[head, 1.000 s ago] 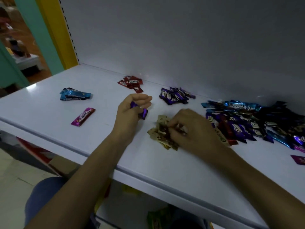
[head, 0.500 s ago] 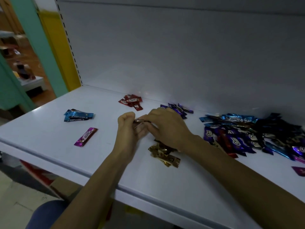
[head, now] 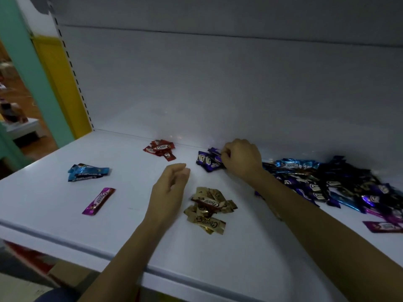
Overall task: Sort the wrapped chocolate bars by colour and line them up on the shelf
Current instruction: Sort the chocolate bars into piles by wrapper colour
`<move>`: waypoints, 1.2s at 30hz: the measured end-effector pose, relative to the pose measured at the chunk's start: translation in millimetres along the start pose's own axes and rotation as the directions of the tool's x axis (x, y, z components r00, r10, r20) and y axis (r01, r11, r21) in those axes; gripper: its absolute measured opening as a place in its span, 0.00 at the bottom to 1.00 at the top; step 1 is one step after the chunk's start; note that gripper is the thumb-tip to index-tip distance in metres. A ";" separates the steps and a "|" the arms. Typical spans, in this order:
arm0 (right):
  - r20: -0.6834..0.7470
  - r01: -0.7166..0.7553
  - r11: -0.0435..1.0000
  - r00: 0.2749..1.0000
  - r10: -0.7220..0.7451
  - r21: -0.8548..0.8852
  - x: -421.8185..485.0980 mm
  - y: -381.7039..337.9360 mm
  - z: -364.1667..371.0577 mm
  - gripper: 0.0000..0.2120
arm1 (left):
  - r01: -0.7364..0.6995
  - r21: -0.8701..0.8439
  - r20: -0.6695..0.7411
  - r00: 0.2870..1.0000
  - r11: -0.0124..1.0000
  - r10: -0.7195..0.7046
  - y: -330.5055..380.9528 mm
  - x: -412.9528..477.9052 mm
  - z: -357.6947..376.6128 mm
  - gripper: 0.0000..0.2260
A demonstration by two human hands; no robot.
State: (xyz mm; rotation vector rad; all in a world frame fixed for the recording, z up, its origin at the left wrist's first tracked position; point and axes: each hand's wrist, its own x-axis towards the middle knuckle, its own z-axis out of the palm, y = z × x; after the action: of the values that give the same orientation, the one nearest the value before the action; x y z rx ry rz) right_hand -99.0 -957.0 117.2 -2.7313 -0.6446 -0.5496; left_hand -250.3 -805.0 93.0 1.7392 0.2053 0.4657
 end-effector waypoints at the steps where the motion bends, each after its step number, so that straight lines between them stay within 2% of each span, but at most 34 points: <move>1: -0.005 0.003 0.999 1.000 -0.003 0.043 -8.6 5.2 -8.0 0.11 | 0.008 -0.006 -0.009 1.000 1.000 -0.008 3.5 -1.7 0.2 0.12; 3: -0.011 -0.014 0.993 1.000 0.015 0.116 -32.2 22.7 -23.5 0.09 | -0.074 0.080 -0.021 0.997 0.994 0.076 14.0 -1.1 3.0 0.12; 5: -0.021 -0.047 0.990 0.999 0.050 0.135 -58.1 46.1 -37.3 0.07 | -0.224 0.193 0.041 0.975 0.955 0.220 32.0 3.2 19.2 0.11; 7: -0.048 -0.103 0.983 0.993 0.111 0.151 -80.3 74.9 -48.7 0.07 | -0.353 0.248 0.198 0.930 0.902 0.310 47.3 2.2 55.7 0.13; 9: -0.055 -0.180 0.958 0.979 0.196 0.224 -97.5 101.1 -56.3 0.08 | -0.458 0.277 0.405 0.853 0.845 0.330 51.8 -7.3 101.8 0.25; 11: -0.073 -0.246 0.930 0.959 0.275 0.273 -114.5 123.2 -59.0 0.08 | -0.499 0.389 0.585 0.783 0.774 0.211 43.3 -20.1 146.2 0.43; 13: -0.118 -0.284 0.919 0.938 0.325 0.273 -129.4 141.9 -57.3 0.07 | -0.477 0.620 0.624 0.781 0.624 -0.022 30.2 -25.3 178.2 0.50; 15: -0.155 -0.313 0.904 0.917 0.367 0.292 -137.3 155.2 -55.9 0.06 | -0.456 0.714 0.579 0.811 0.531 -0.081 22.5 -19.9 196.8 0.50; 17: -0.192 -0.325 0.888 0.897 0.399 0.325 -136.7 162.3 -56.0 0.07 | -0.452 0.742 0.551 0.832 0.495 -0.066 20.0 -9.1 209.0 0.50; 19: -0.211 -0.340 0.887 0.886 0.414 0.312 -132.8 164.0 -55.7 0.06 | -0.452 0.750 0.548 0.834 0.482 -0.072 19.9 3.8 218.8 0.50; 23: -0.209 -0.413 0.848 0.845 0.493 0.331 -125.2 166.6 -51.1 0.07 | -0.429 0.739 0.532 0.845 0.519 -0.059 22.4 19.5 240.5 0.46; 30: -0.172 -0.428 0.636 0.728 0.664 0.642 -123.0 179.9 -47.4 0.07 | -0.506 0.692 0.561 0.826 0.514 0.058 26.4 25.9 273.1 0.37; 32: -0.173 -0.424 0.618 0.716 0.676 0.662 -122.5 180.6 -43.8 0.07 | -0.549 0.654 0.574 0.808 0.521 0.131 23.8 27.8 275.9 0.32; 35: -0.192 -0.418 0.627 0.712 0.675 0.657 -121.2 180.1 -41.0 0.07 | -0.643 0.578 0.571 0.759 0.502 0.315 24.9 34.7 278.0 0.25; 36: -0.201 -0.405 0.625 0.710 0.675 0.667 -121.4 179.5 -42.3 0.07 | -0.651 0.576 0.568 0.753 0.494 0.332 27.2 37.6 277.4 0.22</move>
State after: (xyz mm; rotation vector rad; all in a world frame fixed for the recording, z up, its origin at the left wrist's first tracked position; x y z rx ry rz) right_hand -126.8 -1171.0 70.9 -1.9438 0.1700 -0.6372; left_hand -104.1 -1045.1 83.1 2.7141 -0.5203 0.4731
